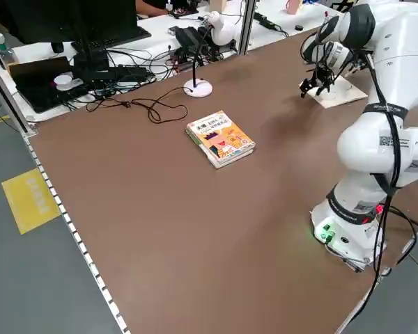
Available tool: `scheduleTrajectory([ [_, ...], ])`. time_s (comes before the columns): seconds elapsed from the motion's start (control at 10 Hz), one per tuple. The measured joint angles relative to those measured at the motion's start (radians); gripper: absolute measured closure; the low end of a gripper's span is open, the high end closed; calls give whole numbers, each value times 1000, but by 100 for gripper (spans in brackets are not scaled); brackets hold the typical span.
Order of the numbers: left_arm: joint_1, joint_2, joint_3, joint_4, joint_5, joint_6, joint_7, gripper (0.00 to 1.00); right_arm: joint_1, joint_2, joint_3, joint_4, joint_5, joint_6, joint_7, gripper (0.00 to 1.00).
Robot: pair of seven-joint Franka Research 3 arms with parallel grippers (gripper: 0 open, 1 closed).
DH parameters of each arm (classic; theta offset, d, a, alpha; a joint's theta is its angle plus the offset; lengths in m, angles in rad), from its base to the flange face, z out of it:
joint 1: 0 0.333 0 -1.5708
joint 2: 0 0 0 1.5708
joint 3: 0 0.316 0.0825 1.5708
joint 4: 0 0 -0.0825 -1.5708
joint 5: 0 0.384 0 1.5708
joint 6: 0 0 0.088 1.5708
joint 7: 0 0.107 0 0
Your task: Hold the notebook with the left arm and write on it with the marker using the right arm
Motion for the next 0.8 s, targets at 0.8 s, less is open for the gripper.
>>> scheduleTrajectory([
  [0.8,0,0,0,0,2,0,0,0,-24,38,2,-5,13,-35,-27,83],
])
